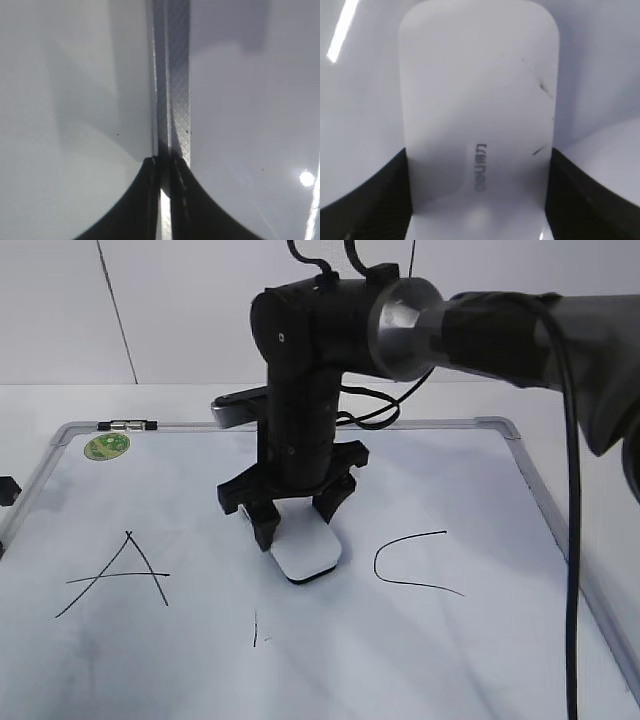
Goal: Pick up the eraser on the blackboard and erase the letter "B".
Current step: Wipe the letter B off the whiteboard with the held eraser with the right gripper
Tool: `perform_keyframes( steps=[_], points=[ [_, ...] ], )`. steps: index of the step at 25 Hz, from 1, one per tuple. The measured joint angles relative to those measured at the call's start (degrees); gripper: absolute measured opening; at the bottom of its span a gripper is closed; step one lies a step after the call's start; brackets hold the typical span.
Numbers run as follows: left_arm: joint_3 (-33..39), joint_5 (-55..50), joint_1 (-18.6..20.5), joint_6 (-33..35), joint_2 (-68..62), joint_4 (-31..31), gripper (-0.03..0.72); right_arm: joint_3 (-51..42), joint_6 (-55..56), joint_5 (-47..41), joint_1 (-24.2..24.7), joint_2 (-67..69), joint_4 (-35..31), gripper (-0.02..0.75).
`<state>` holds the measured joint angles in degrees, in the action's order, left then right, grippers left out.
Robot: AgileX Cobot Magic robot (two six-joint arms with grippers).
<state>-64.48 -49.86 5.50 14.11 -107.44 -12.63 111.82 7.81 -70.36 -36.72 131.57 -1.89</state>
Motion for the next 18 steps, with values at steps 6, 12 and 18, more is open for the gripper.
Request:
perform_keyframes(
  steps=[6, 12, 18],
  points=[
    [0.0, 0.1, 0.0, 0.0, 0.0, 0.0, 0.014, 0.0, -0.22, 0.0, 0.98, 0.0, 0.0, 0.523],
    [0.0, 0.1, 0.0, 0.0, 0.0, 0.0, 0.014, 0.0, -0.47, 0.0, 3.57, 0.0, 0.99, 0.523],
    [0.0, 0.1, 0.0, 0.0, 0.0, 0.0, 0.014, 0.0, -2.14, 0.02, 5.01, 0.0, 0.0, 0.523]
  ],
)
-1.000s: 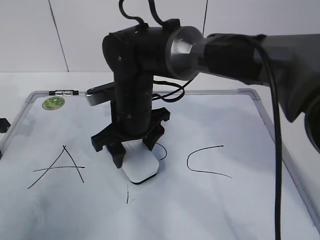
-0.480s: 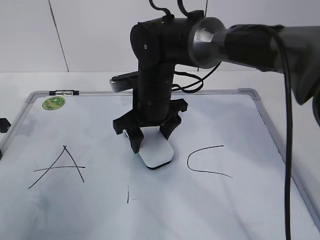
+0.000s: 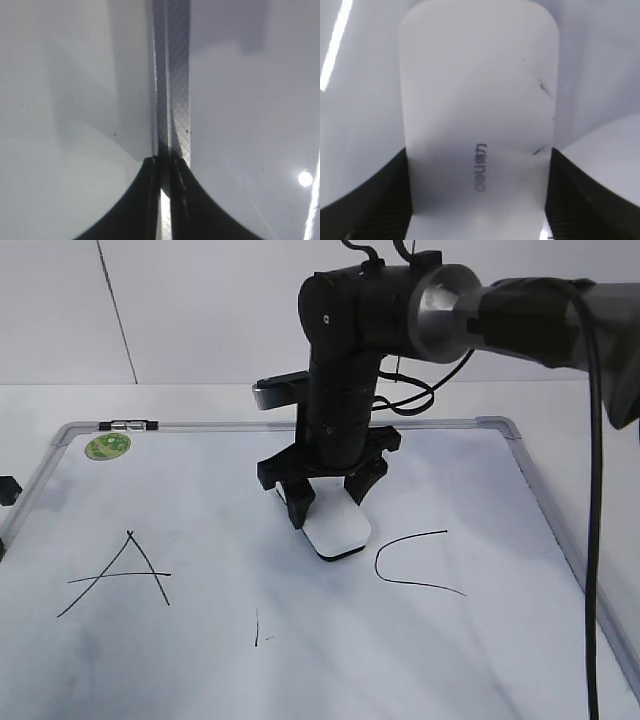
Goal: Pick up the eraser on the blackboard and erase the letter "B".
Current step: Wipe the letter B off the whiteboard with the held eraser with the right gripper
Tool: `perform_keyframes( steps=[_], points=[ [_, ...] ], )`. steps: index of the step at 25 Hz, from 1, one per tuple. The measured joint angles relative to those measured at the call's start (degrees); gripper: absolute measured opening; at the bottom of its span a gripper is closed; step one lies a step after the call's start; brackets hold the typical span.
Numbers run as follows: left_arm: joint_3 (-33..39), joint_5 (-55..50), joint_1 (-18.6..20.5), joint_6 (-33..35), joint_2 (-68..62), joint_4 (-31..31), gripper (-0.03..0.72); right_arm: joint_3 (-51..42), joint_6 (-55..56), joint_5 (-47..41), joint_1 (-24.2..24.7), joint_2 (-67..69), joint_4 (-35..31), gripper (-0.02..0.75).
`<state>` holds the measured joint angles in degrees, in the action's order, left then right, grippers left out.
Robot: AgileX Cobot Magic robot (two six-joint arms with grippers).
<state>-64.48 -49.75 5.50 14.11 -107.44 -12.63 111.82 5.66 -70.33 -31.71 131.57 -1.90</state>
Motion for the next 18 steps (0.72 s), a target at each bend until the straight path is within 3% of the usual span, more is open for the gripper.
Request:
perform_keyframes(
  steps=[8, 18],
  points=[
    [0.0, 0.0, 0.0, 0.0, 0.0, 0.0, 0.014, 0.0, -3.22, 0.0, -0.64, 0.0, -2.61, 0.523],
    [0.0, 0.0, 0.0, 0.0, 0.0, 0.0, 0.014, 0.0, -4.02, 1.16, -8.73, 0.0, -4.6, 0.523]
  ],
)
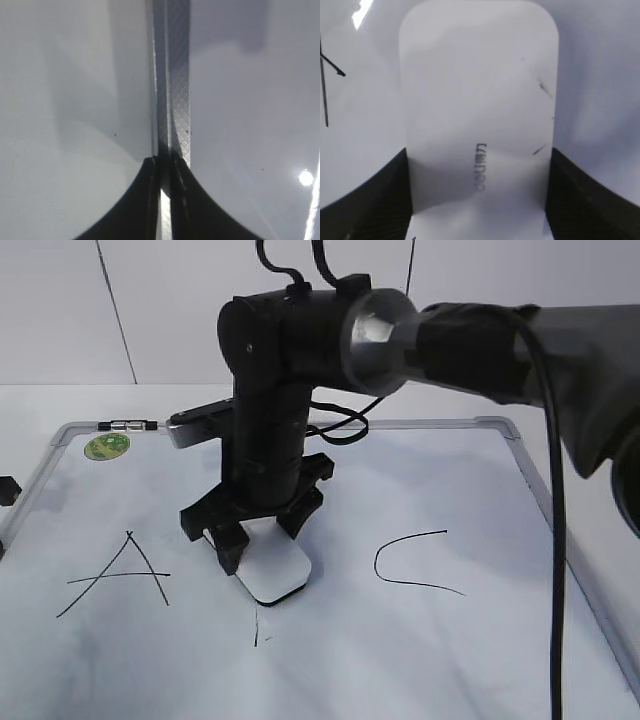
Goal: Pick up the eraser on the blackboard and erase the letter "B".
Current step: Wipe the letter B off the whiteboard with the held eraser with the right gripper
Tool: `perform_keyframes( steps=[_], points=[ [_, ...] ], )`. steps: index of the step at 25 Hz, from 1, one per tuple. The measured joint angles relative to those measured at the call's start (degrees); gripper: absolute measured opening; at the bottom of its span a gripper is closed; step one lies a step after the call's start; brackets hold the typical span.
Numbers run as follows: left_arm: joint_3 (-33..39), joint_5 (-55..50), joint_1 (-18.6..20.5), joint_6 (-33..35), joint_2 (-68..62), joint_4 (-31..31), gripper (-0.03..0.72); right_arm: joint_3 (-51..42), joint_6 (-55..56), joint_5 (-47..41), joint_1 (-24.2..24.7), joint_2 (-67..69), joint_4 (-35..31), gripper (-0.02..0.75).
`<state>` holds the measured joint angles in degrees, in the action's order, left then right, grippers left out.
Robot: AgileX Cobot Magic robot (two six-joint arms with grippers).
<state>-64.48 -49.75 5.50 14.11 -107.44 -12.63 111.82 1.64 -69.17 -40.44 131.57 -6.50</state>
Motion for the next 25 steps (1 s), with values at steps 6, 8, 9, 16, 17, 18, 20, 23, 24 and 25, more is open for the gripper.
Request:
perform_keyframes(
  steps=[6, 8, 9, 16, 17, 18, 20, 23, 24, 25],
  points=[
    [0.0, 0.0, 0.0, 0.0, 0.0, 0.0, 0.014, 0.0, -0.1, 0.22, 0.68, 0.0, -0.6, 0.523],
    [0.0, 0.0, 0.0, 0.0, 0.0, 0.0, 0.014, 0.0, -0.1, 0.22, 1.7, 0.0, -1.33, 0.523],
    [0.0, 0.0, 0.0, 0.0, 0.0, 0.0, 0.014, 0.0, 0.0, 0.26, 2.46, 0.0, -1.96, 0.523],
    [0.0, 0.0, 0.0, 0.0, 0.0, 0.0, 0.014, 0.0, 0.43, 1.37, 9.81, 0.0, -1.31, 0.523],
    [0.0, 0.0, 0.0, 0.0, 0.0, 0.0, 0.014, 0.0, 0.43, 1.47, 10.51, 0.0, -0.47, 0.523],
    [0.0, 0.0, 0.0, 0.0, 0.0, 0.0, 0.014, 0.0, 0.55, 1.45, 10.88, 0.0, 0.63, 0.523],
    [0.0, 0.0, 0.0, 0.0, 0.0, 0.0, 0.014, 0.0, 0.93, 1.45, 11.04, 0.0, 2.97, 0.523],
    [0.0, 0.0, 0.0, 0.0, 0.0, 0.0, 0.014, 0.04, 1.31, 1.25, 11.04, 0.0, 4.19, 0.523],
    [0.0, 0.0, 0.0, 0.0, 0.0, 0.0, 0.014, 0.13, 1.31, 0.99, 11.04, 0.0, 4.19, 0.523],
    [0.0, 0.0, 0.0, 0.0, 0.0, 0.0, 0.014, 0.28, 1.31, 0.85, 11.04, 0.0, 4.19, 0.523]
  ],
)
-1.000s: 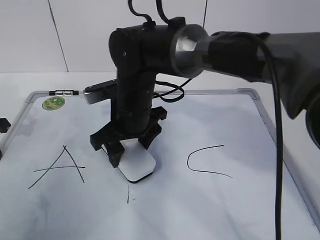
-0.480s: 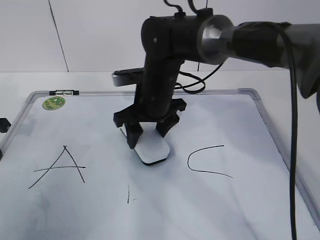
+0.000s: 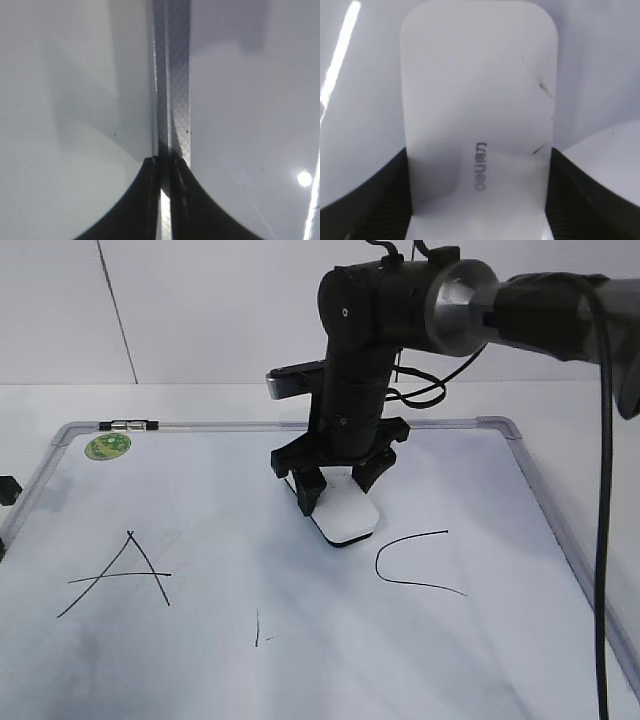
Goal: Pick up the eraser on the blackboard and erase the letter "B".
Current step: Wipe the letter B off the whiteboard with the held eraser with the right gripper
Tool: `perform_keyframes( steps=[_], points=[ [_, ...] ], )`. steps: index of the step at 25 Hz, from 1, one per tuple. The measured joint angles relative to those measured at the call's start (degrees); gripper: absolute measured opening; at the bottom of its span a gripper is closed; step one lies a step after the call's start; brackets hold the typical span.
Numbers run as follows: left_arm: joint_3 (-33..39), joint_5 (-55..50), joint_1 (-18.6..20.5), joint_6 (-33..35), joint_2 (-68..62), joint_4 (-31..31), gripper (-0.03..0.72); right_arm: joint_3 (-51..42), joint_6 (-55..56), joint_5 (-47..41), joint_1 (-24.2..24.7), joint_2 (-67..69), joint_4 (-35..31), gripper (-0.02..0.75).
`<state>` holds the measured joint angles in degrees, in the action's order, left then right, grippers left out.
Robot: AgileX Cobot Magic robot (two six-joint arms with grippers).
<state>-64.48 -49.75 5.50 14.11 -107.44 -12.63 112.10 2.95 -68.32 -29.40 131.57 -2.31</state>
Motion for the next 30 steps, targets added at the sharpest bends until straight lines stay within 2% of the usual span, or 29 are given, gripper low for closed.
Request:
perform_keyframes(
  steps=[8, 18, 24, 30],
  points=[
    [0.0, 0.0, 0.0, 0.0, 0.0, -0.1, 0.014, -0.84, 0.04, -1.82, -1.4, -3.82, 1.65, 0.523],
    [0.0, 0.0, 0.0, 0.0, 0.0, -0.2, 0.013, -2.43, 0.04, -1.96, -8.28, -12.07, 1.64, 0.523],
    [0.0, 0.0, 0.0, 0.0, 0.0, -0.19, 0.013, -11.94, 0.04, -1.71, -11.64, -18.81, 0.3, 0.523],
    [0.0, 0.0, 0.0, 0.0, 0.0, -0.19, 0.013, -26.26, -1.85, 6.17, -15.5, -26.52, -2.14, 0.523]
  ],
)
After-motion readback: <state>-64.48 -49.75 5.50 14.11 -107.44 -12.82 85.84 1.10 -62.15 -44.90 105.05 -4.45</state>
